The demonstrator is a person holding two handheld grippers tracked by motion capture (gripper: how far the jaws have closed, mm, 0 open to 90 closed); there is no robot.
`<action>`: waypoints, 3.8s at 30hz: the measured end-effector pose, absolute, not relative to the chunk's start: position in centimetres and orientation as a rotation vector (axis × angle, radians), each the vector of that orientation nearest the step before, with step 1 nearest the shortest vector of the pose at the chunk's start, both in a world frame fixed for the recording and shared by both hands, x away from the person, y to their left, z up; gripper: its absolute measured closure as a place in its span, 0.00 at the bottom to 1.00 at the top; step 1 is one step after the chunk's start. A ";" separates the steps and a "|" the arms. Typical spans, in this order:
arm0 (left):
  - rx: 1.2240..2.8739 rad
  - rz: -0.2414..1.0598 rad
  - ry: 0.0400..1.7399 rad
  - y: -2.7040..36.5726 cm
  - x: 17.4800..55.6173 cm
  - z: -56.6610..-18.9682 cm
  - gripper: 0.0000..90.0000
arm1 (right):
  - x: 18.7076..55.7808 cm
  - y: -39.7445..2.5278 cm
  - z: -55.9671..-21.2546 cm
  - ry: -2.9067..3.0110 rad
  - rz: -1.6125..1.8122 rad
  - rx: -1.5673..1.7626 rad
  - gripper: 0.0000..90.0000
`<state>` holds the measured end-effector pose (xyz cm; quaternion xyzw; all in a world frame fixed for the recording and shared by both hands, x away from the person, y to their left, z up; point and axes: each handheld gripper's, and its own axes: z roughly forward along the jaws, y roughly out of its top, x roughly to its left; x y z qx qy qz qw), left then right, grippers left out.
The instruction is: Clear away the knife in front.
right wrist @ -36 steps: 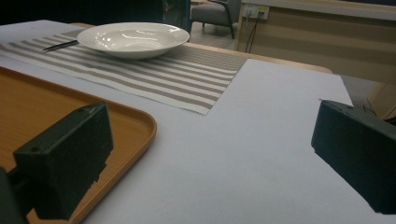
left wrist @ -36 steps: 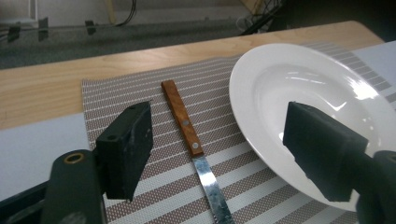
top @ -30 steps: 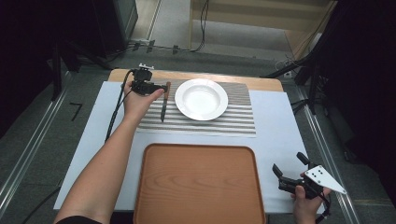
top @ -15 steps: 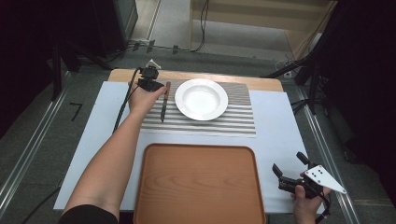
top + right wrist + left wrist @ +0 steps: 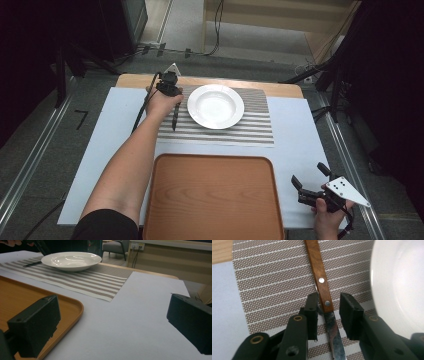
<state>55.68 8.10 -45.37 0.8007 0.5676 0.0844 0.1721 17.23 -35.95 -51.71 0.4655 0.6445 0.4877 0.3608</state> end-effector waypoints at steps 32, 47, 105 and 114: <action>2.310 0.234 1.574 8.7 54.7 -45.9 0.86 | 17.3 -35.9 -51.7 1.659 1.252 1.201 0.00; 2.322 0.218 1.458 11.3 50.2 -42.8 0.86 | 17.3 -35.9 -51.7 1.650 1.246 1.218 0.00; 2.331 0.073 1.115 11.5 30.4 -44.2 0.86 | 17.1 -36.0 -51.7 1.648 1.245 1.219 0.00; 2.330 0.039 1.109 11.4 28.2 -45.6 0.86 | 17.1 -36.0 -51.8 1.648 1.242 1.219 0.00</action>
